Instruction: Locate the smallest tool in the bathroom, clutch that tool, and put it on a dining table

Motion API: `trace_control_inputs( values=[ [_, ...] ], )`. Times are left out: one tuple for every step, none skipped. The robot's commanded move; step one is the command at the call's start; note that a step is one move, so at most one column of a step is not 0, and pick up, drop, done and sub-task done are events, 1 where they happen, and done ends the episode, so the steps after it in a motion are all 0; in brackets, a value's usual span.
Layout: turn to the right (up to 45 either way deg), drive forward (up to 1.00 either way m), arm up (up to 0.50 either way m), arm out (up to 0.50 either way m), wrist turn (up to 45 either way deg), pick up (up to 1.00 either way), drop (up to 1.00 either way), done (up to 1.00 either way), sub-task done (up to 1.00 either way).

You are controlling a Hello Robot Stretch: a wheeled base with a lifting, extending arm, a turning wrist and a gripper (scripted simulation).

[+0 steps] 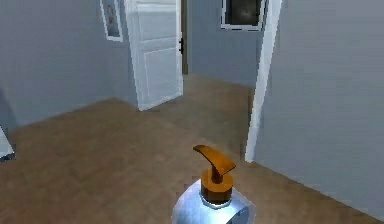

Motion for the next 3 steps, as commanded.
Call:
trace_control_inputs(
  values=[
    [0.0,1.0,0.0,0.0,0.0,0.0,0.0,0.0,0.0],
    [3.0,0.0,0.0,0.0,0.0,0.0,0.0,0.0,0.0],
    [0.0,0.35,0.0,0.0,0.0,0.0,0.0,0.0,0.0]
  ],
)
